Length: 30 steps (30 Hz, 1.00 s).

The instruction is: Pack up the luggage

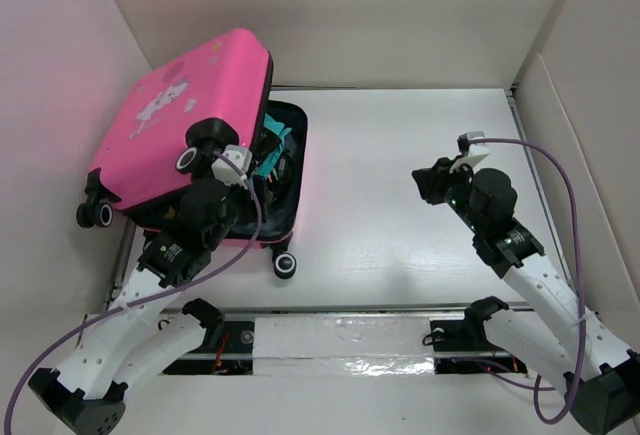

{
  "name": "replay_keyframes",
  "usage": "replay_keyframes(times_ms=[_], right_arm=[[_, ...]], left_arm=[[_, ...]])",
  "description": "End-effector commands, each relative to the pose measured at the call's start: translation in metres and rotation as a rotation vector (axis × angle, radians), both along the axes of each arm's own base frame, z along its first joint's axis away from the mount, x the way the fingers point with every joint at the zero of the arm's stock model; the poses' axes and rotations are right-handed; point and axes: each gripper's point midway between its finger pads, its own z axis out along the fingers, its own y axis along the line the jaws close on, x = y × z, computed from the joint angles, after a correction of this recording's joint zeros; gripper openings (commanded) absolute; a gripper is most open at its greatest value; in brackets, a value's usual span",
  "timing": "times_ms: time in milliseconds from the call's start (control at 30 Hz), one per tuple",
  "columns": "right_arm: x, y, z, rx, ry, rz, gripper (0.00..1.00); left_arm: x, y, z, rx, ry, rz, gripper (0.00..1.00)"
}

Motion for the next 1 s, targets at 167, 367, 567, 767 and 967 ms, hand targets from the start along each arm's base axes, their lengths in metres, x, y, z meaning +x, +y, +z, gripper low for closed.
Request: replay_keyframes(times_ms=[167, 367, 567, 767, 967], right_arm=[[0.007, 0.001, 0.031, 0.027, -0.077, -0.024, 0.3], [0.005, -0.003, 0.033, 0.027, -0.085, -0.041, 0.3], [0.005, -0.007, 0.034, 0.027, -0.092, -0.061, 0.3], [0.005, 0.0, 0.033, 0.024, -0.087, -0.028, 0.18], [0.004, 0.009, 0.03, 0.005, -0.079, -0.004, 0.0]], left_arm=[[-0.08, -0.105, 0.069, -0.24, 0.072, -0.761, 0.66], [-0.065, -0.142, 0.135, -0.318, -0.062, -0.936, 0.67], [-0.034, -0.142, 0.186, -0.384, -0.145, -1.002, 0.66], [0.095, -0.022, 0.216, -0.407, -0.239, -0.051, 0.64], [0.133, 0.191, 0.17, -0.37, -0.225, 0.787, 0.53]])
